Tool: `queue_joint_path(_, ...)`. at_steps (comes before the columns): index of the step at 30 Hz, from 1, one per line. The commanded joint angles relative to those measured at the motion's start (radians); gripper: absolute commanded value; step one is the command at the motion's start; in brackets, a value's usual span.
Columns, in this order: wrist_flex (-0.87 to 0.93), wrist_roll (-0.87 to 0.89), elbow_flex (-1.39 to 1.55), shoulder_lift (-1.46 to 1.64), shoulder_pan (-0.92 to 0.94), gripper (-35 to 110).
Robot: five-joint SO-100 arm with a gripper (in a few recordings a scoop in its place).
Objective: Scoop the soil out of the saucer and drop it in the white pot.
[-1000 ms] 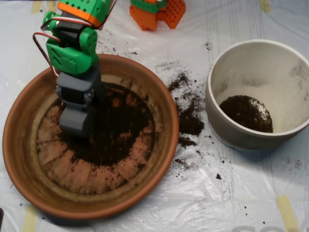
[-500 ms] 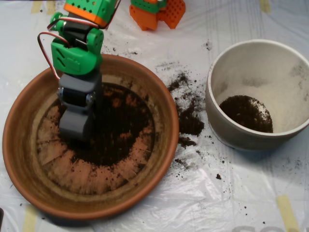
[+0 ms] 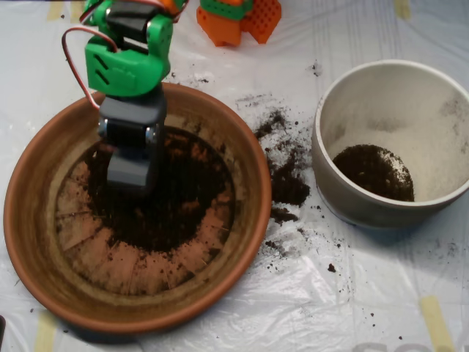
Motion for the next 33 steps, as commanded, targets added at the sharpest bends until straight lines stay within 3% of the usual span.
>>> queue_joint_path(1,0.071,0.002,-0.112,0.201,-0.038,0)
queue_joint_path(16,0.318,0.017,-0.222,0.477,-0.282,0)
queue_joint_path(33,0.565,0.089,-0.606,0.224,-0.727,0)
